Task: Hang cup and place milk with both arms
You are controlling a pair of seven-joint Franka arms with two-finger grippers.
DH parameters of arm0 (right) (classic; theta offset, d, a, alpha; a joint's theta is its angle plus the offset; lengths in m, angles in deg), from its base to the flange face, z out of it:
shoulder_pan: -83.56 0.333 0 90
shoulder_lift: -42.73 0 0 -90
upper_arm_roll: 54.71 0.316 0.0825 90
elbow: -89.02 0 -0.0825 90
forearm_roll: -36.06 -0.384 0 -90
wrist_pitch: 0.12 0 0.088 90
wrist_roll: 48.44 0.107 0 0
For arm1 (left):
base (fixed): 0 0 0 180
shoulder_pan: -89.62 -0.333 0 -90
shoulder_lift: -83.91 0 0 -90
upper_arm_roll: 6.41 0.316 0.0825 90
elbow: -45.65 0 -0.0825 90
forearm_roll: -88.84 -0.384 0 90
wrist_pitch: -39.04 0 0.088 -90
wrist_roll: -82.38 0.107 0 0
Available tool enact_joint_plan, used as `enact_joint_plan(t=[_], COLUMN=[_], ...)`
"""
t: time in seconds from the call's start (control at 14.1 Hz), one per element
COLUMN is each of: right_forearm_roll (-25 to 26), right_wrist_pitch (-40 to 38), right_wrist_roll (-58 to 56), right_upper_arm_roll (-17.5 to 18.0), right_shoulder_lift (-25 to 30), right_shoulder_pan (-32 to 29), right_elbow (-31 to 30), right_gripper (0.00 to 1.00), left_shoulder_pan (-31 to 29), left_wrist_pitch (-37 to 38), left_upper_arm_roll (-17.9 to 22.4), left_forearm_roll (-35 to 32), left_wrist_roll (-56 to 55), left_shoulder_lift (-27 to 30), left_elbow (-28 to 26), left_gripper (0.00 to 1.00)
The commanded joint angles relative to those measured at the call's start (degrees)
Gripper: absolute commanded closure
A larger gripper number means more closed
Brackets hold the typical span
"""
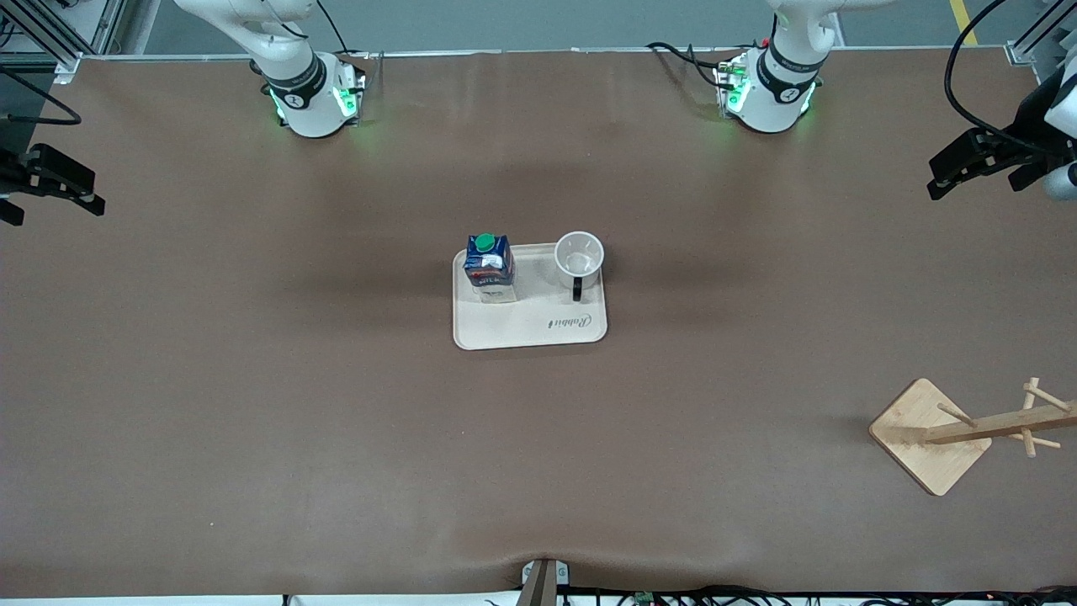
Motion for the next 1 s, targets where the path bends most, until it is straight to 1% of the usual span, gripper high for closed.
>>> enact_joint_plan(t=[0.0, 0.14, 0.28, 0.43, 0.64, 0.71, 0.92], right_forearm_roll=[0.0, 0.0, 0.0, 0.0, 0.0, 0.0, 0.0], right_wrist_pitch=[-0.4, -0.4, -0.5, -0.5, -0.4, -0.5, -0.5], right_wrist_roll=[-0.4, -0.4, -0.4, -0.4, -0.4, -0.4, -0.4], right_upper_arm_roll=[0.6, 0.6, 0.7, 0.6, 0.6, 0.6, 0.6], right_shoulder_lift=[-0.7, -0.7, -0.9, -0.9, -0.9, -0.9, -0.9], right_shoulder_pan=[-0.6, -0.6, -0.6, -0.6, -0.6, -0.6, -0.7], right_elbow=[1.5, 1.7, 1.7, 1.7, 1.8, 1.9, 2.4], right_gripper=[0.0, 0.0, 0.0, 0.0, 0.0, 0.0, 0.0], left_shoulder_pan=[-0.2, -0.3, -0.1, 0.7, 0.7, 0.7, 0.7], left_wrist_pitch=[0.9, 0.9, 0.9, 1.0, 0.5, -0.1, -5.6], left_upper_arm_roll=[0.0, 0.0, 0.0, -1.1, -6.1, -8.2, -13.1], left_forearm_roll=[0.2, 0.1, 0.3, 0.5, 0.5, 0.5, 0.5], left_wrist_roll=[0.7, 0.5, 0.0, -1.0, -3.3, -3.3, -4.5], left_shoulder_lift=[-0.8, -0.9, -2.1, -2.4, -4.9, -5.4, -5.8], left_elbow=[1.6, 2.0, 2.3, 1.4, 0.5, -0.6, -5.9], left_gripper=[0.0, 0.0, 0.0, 0.0, 0.0, 0.0, 0.0])
